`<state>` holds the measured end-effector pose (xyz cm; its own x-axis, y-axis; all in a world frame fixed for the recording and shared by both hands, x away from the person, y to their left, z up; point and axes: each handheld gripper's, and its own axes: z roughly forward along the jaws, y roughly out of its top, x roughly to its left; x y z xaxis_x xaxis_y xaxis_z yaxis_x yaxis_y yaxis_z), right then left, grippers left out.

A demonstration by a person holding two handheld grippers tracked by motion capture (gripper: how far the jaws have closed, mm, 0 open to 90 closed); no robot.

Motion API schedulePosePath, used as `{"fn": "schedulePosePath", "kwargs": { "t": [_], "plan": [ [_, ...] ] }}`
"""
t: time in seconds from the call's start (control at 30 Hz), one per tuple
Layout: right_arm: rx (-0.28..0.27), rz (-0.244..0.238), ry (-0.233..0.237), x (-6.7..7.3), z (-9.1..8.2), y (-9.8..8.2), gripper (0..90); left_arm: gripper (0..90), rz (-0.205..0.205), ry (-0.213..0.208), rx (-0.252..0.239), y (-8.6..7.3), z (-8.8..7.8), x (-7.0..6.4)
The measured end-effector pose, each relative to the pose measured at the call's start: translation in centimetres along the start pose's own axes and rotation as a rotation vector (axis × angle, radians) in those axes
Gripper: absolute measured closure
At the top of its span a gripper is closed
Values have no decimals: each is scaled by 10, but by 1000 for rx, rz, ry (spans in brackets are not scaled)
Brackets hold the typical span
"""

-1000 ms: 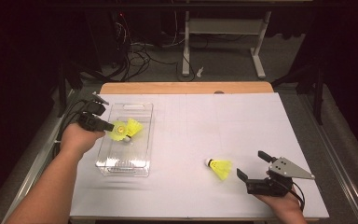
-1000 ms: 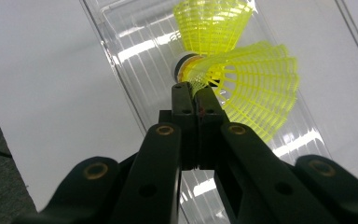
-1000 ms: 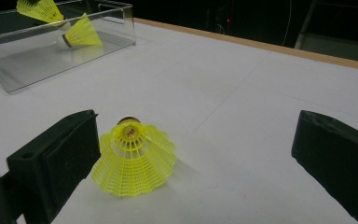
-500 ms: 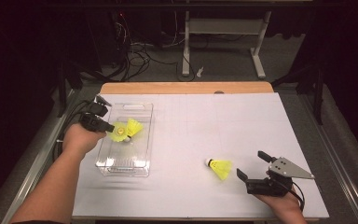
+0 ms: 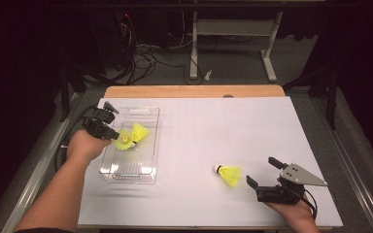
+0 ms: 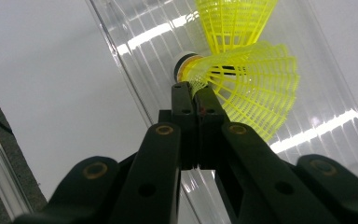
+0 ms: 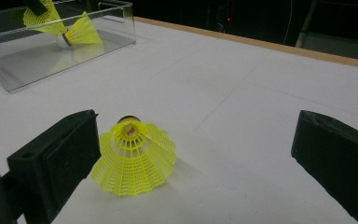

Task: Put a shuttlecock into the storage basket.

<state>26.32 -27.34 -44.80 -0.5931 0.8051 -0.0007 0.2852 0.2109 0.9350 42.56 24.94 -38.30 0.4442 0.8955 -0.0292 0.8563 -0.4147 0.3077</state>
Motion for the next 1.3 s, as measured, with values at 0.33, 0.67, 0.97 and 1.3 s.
{"fn": "schedulePosePath", "kwargs": {
  "t": [0.33,0.67,0.97,1.3],
  "plan": [
    [-1,2,0,0,0,0,15,875,-14,-21,6,-4,3,3],
    [-1,1,-1,0,0,0,15,790,-13,-49,-3,-5,-1,2],
    [-5,0,-2,1,-1,2,15,724,-19,-54,-19,-7,-13,1],
    [-11,-1,-1,2,-3,3,15,705,-4,-60,-31,-8,-23,-9]
  ]
}}
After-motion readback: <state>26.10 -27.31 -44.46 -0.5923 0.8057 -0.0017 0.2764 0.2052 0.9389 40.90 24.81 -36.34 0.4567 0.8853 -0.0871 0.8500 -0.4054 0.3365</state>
